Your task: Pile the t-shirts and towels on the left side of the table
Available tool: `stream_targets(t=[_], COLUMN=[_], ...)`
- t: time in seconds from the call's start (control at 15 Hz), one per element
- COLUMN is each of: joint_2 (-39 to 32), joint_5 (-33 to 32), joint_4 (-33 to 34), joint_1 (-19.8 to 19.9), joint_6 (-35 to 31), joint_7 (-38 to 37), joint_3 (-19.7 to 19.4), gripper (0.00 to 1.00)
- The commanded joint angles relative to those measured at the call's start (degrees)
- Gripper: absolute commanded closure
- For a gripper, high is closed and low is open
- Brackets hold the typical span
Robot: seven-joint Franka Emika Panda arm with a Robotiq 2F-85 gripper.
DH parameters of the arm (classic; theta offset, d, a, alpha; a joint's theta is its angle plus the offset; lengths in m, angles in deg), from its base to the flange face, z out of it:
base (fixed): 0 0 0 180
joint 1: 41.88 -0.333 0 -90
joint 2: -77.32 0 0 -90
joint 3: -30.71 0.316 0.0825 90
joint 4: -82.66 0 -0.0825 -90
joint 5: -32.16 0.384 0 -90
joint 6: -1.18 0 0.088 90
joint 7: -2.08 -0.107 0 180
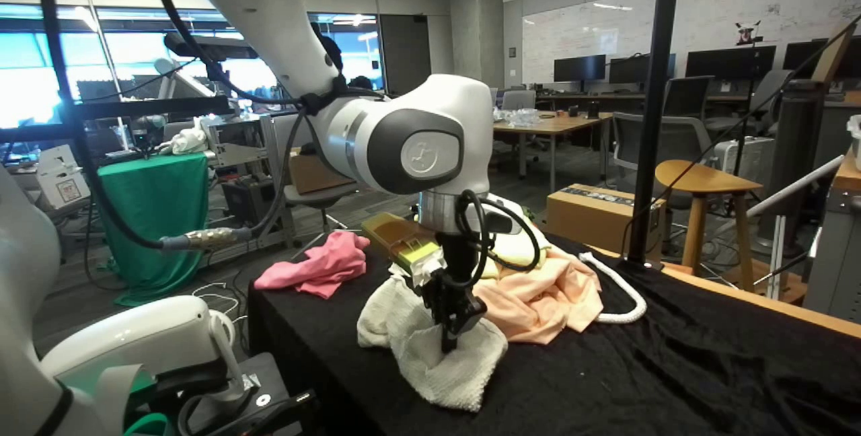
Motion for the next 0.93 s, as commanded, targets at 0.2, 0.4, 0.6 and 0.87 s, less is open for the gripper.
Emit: stream_targets(t=[0.2,0.4,0.6,0.87], joint_2=[5.47,6.86,9.30,9.48], joint_5=[6.69,8.89,13.10,15.18], joint_4=[-1.82,-1.24,-0.06,5.04], joint_1=[-0.04,-0.31,-1.03,-1.59], joint_6=[-0.63,-0.81,-1.96,-4.75], joint_7=[6.86,7.57,6.93,0.67], joint_3=[-0.38,-0.37,-0.30,1.24], gripper=[0.93,0.94,0.94,0.93])
